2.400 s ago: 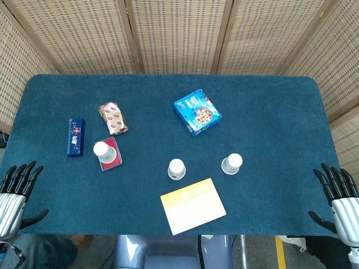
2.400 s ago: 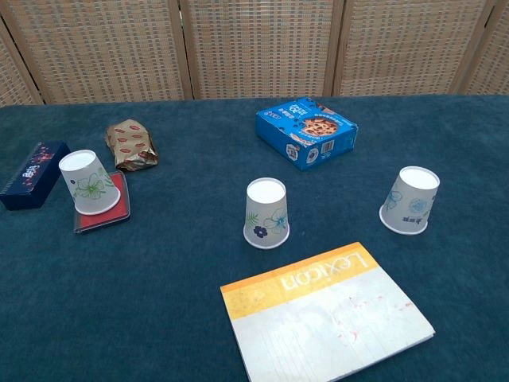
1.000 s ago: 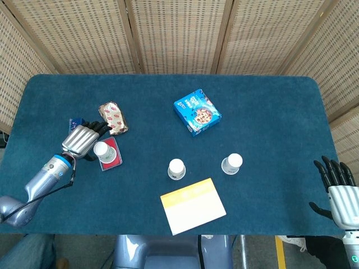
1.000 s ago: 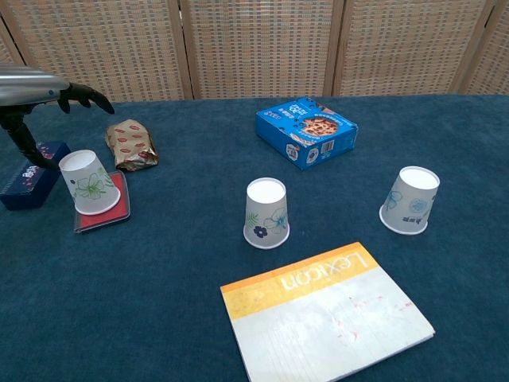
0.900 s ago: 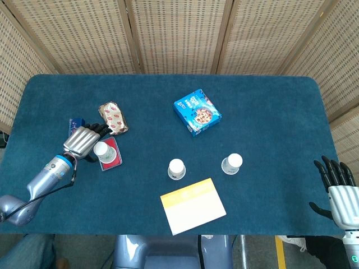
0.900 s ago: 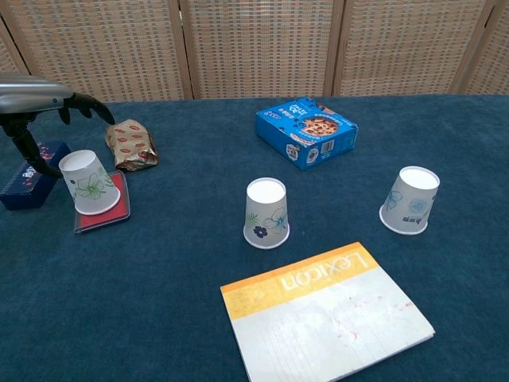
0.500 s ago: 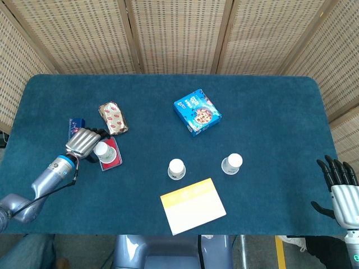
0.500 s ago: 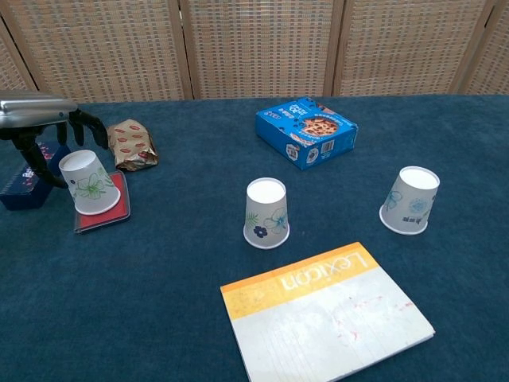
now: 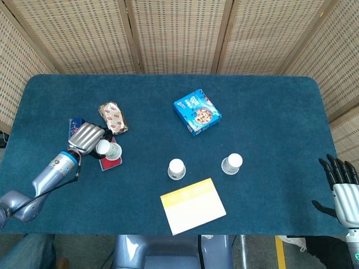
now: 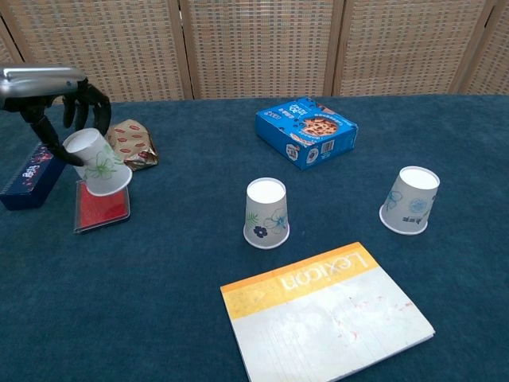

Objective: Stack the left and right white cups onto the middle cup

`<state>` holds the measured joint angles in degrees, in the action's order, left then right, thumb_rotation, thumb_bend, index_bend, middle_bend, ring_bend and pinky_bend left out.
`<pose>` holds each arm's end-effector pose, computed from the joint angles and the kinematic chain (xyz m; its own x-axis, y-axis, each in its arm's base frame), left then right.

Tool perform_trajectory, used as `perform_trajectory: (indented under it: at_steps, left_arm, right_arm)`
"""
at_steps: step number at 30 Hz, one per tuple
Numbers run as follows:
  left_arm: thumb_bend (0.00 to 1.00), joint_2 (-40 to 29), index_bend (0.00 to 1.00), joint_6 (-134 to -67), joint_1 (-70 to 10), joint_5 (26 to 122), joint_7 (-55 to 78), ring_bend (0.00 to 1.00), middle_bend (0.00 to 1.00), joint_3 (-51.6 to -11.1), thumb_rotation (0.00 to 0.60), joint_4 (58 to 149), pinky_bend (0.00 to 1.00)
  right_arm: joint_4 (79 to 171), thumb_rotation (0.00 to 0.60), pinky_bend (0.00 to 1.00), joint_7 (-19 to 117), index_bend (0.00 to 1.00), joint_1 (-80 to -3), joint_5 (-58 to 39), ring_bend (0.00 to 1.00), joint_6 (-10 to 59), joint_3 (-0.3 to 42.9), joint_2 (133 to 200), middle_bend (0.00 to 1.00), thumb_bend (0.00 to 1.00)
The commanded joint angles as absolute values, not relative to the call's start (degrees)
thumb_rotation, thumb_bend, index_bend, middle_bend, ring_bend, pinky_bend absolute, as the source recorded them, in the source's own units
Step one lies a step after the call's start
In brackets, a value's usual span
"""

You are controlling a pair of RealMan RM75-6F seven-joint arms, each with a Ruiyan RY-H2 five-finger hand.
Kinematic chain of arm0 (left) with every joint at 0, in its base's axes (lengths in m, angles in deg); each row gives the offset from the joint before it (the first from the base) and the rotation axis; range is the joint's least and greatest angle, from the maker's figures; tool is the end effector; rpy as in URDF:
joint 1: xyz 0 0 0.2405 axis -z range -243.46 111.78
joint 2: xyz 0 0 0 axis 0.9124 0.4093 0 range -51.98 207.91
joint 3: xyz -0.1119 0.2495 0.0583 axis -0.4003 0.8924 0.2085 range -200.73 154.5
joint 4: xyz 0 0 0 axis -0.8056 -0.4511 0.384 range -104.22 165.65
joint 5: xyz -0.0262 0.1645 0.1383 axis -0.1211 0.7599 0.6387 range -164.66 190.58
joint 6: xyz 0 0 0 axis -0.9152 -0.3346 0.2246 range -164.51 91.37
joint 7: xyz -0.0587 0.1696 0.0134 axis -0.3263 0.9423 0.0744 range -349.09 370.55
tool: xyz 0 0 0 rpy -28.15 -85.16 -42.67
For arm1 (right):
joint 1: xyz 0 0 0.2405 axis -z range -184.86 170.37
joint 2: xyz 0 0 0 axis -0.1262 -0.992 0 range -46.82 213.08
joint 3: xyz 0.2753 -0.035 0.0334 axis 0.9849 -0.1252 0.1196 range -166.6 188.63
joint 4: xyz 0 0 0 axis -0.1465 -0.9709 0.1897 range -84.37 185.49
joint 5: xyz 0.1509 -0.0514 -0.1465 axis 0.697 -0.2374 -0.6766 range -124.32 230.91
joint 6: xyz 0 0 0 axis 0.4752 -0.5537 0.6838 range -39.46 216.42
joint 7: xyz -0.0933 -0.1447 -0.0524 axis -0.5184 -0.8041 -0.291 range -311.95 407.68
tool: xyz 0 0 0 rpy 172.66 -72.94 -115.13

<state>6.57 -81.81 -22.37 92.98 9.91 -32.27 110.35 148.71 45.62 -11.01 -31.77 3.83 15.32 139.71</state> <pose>-0.1994 0.4334 0.0632 0.5766 0.2350 0.7825 0.7777 -0.4514 -0.4376 -0.3256 -0.2173 0.2019 0.4556 0.0084 0.8901 -0.8901 0.0161 0.4555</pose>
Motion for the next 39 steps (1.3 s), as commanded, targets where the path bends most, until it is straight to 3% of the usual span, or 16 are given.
perform_trajectory:
  at_steps: [1,5,14,21,34,37,39]
  left_arm:
    - [0.13,11.1,0.53,-83.7,-20.3,93.8,9.5,0.48,0.48,-35.5,0.6,119.7,0.46]
    - [0.13,10.3,0.53,-82.7,-16.4,93.3,13.9,0.48,0.48,-38.0,0.6,124.3,0.46]
    - [0.13,2.7,0.53,-76.8,-7.6,84.7,26.3,0.48,0.48,-39.1,0.6,126.4,0.46]
    - [0.13,0.4,0.53,-74.4,-2.5,74.9,34.6,0.48,0.48,-38.1,0.6,126.5,0.46]
    - [0.13,-4.9,0.49,-78.5,3.5,64.1,44.5,0.46,0.44,-34.4,0.6,124.1,0.43]
    - [0.11,-5.5,0.38,-79.4,4.0,62.8,45.5,0.35,0.35,-33.6,0.6,123.9,0.37]
    - [0.04,-5.3,0.17,-79.5,4.2,62.3,45.2,0.14,0.15,-33.3,0.6,124.2,0.24]
  right_arm:
    - [148.7,0.6,0.0,45.9,0.0,-11.1,-31.5,0.0,4.0,15.5,139.6,0.0,0.0]
    - [148.5,0.6,0.0,46.3,0.0,-11.2,-30.8,0.0,4.2,15.8,139.4,0.0,0.0]
    - [147.9,0.6,0.0,48.0,0.0,-11.2,-28.5,0.0,4.6,16.7,138.9,0.0,0.0]
    - [147.4,0.6,0.0,49.1,0.0,-11.2,-27.5,0.0,5.0,17.0,138.6,0.0,0.0]
    - [147.4,0.6,0.0,49.0,0.0,-11.2,-27.2,0.0,5.1,17.1,138.5,0.0,0.0]
    - [147.4,0.6,0.0,49.2,0.0,-11.1,-27.2,0.0,5.0,17.1,138.4,0.0,0.0]
    - [147.3,0.6,0.0,49.2,0.0,-11.1,-27.2,0.0,5.0,17.2,138.4,0.0,0.0]
